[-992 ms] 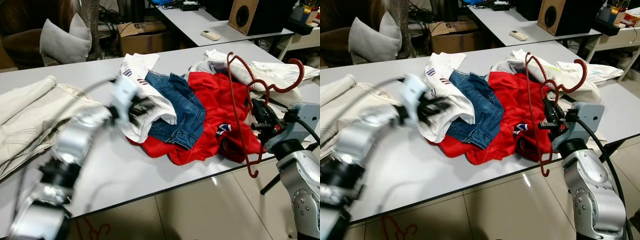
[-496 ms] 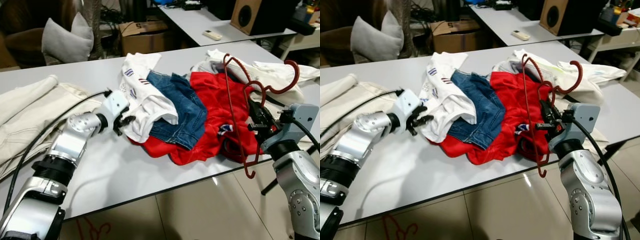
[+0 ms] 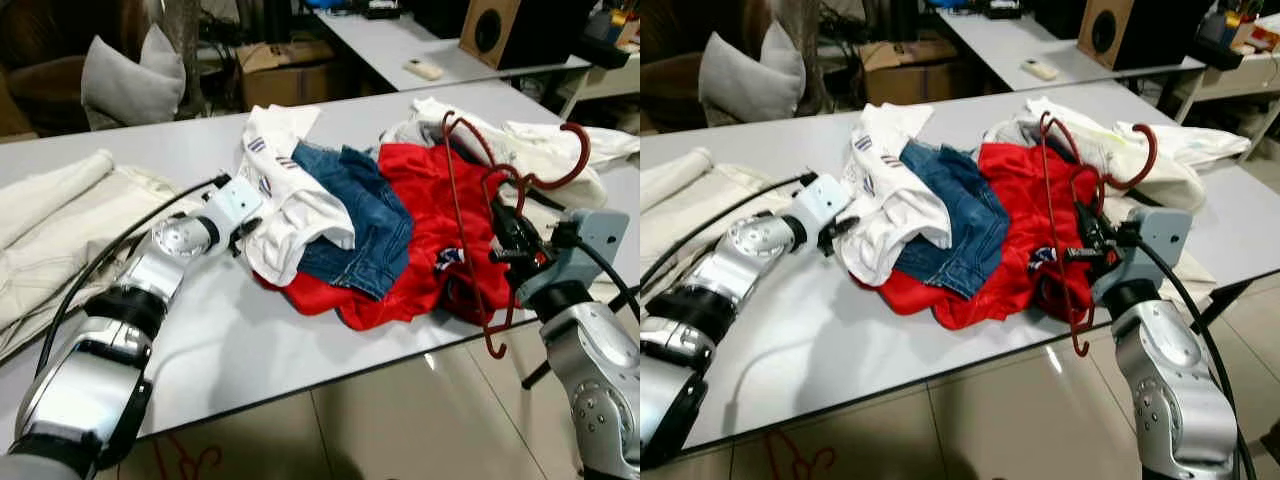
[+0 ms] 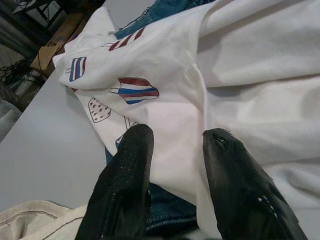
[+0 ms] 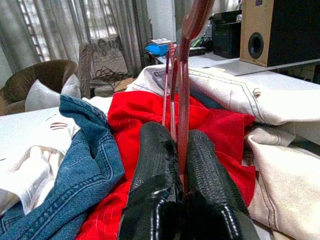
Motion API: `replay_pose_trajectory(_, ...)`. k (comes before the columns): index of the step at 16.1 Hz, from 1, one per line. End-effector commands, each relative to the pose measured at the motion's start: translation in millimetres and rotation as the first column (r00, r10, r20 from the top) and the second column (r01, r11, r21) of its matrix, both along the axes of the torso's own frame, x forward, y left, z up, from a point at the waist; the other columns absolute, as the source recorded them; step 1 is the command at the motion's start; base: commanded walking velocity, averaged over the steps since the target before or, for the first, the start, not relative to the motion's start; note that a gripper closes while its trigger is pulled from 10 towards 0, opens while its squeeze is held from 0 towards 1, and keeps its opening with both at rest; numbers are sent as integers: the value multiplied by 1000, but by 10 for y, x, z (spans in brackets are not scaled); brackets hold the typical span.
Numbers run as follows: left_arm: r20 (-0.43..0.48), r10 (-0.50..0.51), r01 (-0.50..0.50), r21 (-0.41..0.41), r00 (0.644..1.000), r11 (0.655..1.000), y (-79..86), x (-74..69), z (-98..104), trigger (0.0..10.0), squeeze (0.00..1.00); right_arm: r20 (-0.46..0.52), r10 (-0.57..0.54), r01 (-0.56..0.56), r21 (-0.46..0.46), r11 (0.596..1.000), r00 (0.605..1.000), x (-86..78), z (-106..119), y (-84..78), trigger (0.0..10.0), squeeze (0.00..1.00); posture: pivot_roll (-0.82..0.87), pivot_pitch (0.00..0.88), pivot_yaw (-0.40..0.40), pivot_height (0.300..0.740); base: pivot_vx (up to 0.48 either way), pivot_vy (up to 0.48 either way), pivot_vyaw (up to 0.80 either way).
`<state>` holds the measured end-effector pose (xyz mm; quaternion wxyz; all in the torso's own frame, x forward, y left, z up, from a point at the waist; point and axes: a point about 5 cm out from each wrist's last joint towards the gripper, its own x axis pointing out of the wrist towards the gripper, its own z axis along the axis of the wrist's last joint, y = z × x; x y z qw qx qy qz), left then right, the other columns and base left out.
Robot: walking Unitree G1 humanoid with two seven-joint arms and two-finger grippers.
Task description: Hang hanger
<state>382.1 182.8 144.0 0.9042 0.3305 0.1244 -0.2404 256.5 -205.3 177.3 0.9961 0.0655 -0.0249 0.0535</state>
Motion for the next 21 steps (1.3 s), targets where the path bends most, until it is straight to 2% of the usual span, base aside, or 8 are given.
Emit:
replay_pose_trajectory(1,-9,8,-8,-3,1000,1000,7,10,-13,10000,0,13,-1,1,-10,1000,1000,-21,21,15,10000,0,-142,0,41,740,0,0,0)
replay_pose_trajectory(4,-85,-6,-5,-132,996,991,-59,-9,-133,10000,0,12,-6,6,-9,1000,1000,-23,18,6,10000,0,-144,0,44,740,0,0,0)
replay_pose_trajectory(6,-96,-21,6,-151,995,988,-86,-16,-152,10000,0,11,-5,6,-9,1000,1000,-24,18,6,10000,0,-144,0,44,740,0,0,0)
replay_pose_trajectory(11,-72,45,-48,-49,996,998,6,6,-164,9961,0,13,-7,7,-11,1000,1000,-22,24,3,10000,0,-144,0,44,740,0,0,0)
replay_pose_trajectory(12,-70,74,-76,-31,995,997,43,10,-167,0,0,13,-6,7,-11,1000,1000,-23,26,4,10000,0,-144,0,44,740,0,0,0)
replay_pose_trajectory(17,-70,94,-96,-25,993,995,63,9,-182,0,0,14,-8,8,-11,1000,1000,-23,28,-1,10000,0,-151,0,45,740,0,0,0)
replay_pose_trajectory(18,-58,76,-80,-79,995,994,40,25,-131,0,0,15,-6,7,-11,1000,1000,-22,32,1,10000,0,-150,0,45,740,0,0,0)
replay_pose_trajectory(21,-60,72,-78,-115,996,990,46,32,-102,0,0,16,2,-2,-9,1000,1000,-16,33,12,10000,0,-148,0,42,740,0,0,0)
